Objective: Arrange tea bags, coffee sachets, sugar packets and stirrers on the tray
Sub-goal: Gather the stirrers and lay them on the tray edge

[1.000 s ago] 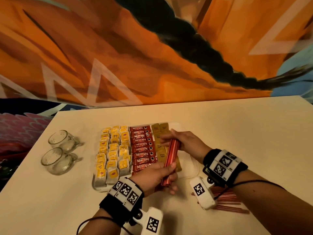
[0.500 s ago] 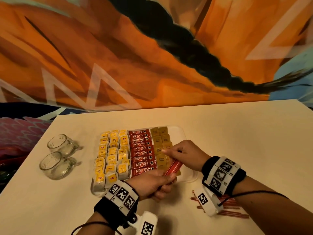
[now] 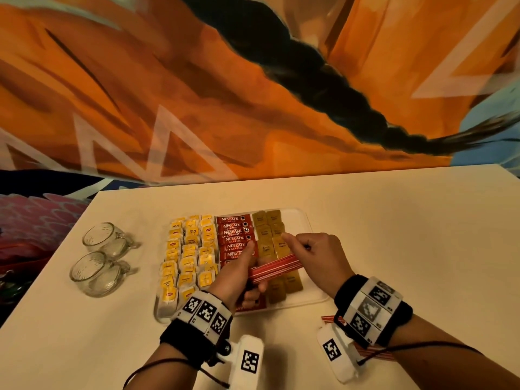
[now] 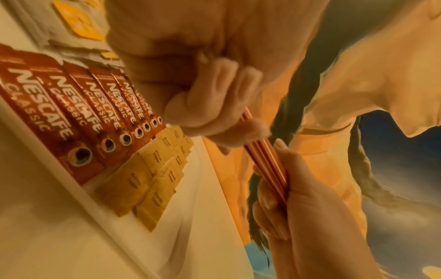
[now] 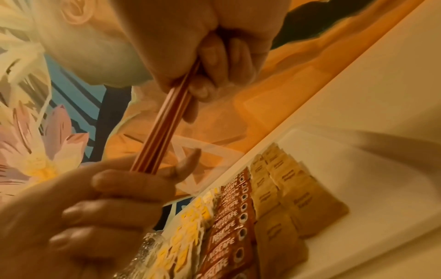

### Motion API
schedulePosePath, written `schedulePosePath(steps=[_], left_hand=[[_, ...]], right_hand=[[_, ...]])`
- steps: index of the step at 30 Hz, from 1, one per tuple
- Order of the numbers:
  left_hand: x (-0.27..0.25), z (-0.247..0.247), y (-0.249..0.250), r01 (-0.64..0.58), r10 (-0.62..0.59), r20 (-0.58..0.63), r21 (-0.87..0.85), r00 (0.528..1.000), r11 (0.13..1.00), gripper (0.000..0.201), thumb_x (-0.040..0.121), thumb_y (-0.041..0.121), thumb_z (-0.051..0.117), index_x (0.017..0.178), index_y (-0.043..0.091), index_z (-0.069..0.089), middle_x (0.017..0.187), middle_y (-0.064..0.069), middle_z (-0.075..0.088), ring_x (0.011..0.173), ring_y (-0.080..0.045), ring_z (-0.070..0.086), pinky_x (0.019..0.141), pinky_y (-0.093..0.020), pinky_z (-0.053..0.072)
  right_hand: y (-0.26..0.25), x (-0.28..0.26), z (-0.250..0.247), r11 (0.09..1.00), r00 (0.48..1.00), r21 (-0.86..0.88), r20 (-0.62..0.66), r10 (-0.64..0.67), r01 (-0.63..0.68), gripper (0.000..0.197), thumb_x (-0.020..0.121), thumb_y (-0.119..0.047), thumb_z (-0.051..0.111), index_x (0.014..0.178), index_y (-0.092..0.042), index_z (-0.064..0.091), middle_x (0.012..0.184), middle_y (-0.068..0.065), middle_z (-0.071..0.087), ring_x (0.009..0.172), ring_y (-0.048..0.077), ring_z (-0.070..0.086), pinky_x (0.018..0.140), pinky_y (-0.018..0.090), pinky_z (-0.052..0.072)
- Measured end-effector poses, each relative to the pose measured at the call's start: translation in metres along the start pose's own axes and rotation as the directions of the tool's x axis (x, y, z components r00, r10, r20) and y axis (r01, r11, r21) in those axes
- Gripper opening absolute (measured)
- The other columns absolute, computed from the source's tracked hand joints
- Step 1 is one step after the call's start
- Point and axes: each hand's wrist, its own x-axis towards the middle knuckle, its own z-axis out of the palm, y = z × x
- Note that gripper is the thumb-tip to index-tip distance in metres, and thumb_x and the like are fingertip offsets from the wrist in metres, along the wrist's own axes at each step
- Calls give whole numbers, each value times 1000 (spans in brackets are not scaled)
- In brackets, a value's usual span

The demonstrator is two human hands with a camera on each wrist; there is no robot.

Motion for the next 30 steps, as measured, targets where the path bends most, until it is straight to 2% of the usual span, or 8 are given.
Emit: schedulePosePath(steps=[5,8,13,17,20,23,26,30], left_hand=[[2,12,-9,-60,64,-55,64,996,996,50,98,51,34,99,10,63,48,1,44,37,-11,32,39,-17,27],[0,13,-12,-157,163,4,289,987,944,47,97,52,32,82,19,62,53,3,52,44,-12,44,47,-23,36],[0,8,-4,-387,244,301,685,922,617,50,81,63,51,105,22,64,85,0,70,72,-15,66,68,-27,54],[7,14,1,-422,211,368,838,905,346,36,81,56,63,99,25,61,73,11,59,62,0,55,56,-11,40],[9,22,-5,-421,147,406,755,902,502,18,92,42,56,93,24,52,69,7,56,52,-4,54,51,-17,46],[8,24,-16,-410,136,436,630,889,660,15,98,33,48,84,28,46,65,4,47,43,-5,44,43,-24,43],[9,22,-23,-353,110,423,556,899,753,15,98,34,48,84,30,46,65,3,43,46,-6,40,44,-24,40],[9,23,-24,-348,113,424,533,899,771,15,98,35,47,85,26,46,63,4,43,45,-6,41,44,-25,42]], right_hand=[[-7,-1,1,1000,1000,16,-5,26,-26,52,91,-36,63,43,-36,44,41,-20,49,44,4,46,47,14,32],[-1,4,-4,999,999,-8,11,35,-35,51,89,-31,66,42,-32,45,40,-13,48,45,3,48,48,12,32],[9,11,-9,995,994,-62,70,88,-84,43,85,-30,67,53,-3,59,47,2,47,46,9,37,54,28,35],[13,9,-7,989,984,-114,137,113,-98,41,85,-29,66,56,1,60,49,6,44,48,10,35,51,21,32],[16,9,-9,984,974,-132,177,143,-121,48,86,-34,67,50,-4,55,44,-3,39,46,9,34,51,20,30],[12,11,-19,980,938,-15,286,194,-198,43,91,-47,58,59,-19,68,46,-10,56,45,3,48,54,15,39],[13,20,-33,916,920,228,296,259,-331,49,97,-53,36,97,-22,75,84,-6,74,75,8,69,76,27,51],[14,21,-32,862,898,352,379,225,-364,52,100,-51,26,114,-25,69,109,-6,73,104,6,66,102,43,45]])
